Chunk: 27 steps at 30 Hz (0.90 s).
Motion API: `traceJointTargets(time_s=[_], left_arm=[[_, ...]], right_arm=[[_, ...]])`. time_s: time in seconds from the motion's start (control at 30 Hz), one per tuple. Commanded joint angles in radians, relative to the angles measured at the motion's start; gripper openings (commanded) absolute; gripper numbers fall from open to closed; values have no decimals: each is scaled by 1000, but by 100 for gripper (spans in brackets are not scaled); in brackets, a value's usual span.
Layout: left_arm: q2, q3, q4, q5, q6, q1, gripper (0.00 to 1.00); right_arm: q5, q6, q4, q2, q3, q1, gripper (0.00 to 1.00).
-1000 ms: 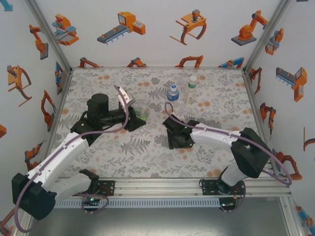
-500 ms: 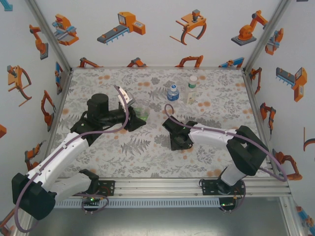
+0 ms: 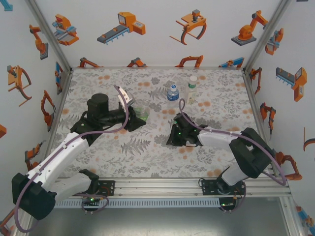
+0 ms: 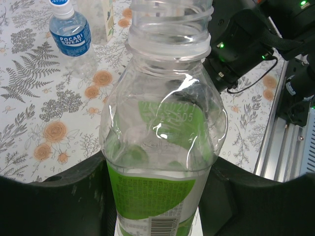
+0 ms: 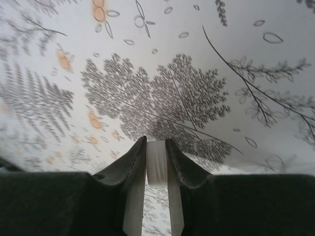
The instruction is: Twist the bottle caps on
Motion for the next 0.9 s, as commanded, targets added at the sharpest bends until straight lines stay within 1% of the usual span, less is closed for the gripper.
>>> traceJointTargets(time_s=[0.0, 0.1, 0.2, 0.4, 0.57, 0.7, 0.8, 0.87], left_arm=[[-7, 30, 16, 12, -14, -6, 0], [-3, 32, 13, 12, -13, -6, 0], [0, 35, 8, 12, -9, -6, 0], [12, 32, 24, 13, -16, -6, 0], [13, 32, 23, 12, -20, -6, 0], [4, 32, 4, 6, -12, -6, 0], [-3, 31, -7, -4, -3, -7, 0], [-7, 29, -9, -8, -2, -7, 0]], right_arm=[[-67, 66, 130, 19, -92, -44, 32], [-36, 52, 64, -8, -137, -78, 38], [36, 10, -69, -61, -146, -83, 41], [128, -48, -255, -123, -85, -83, 42], [133, -81, -293, -128, -11, -76, 42], [207, -125, -373, -100, 87, -27, 47], [301, -177, -456, -57, 168, 36, 49], [334, -230, -465, -34, 203, 79, 52]])
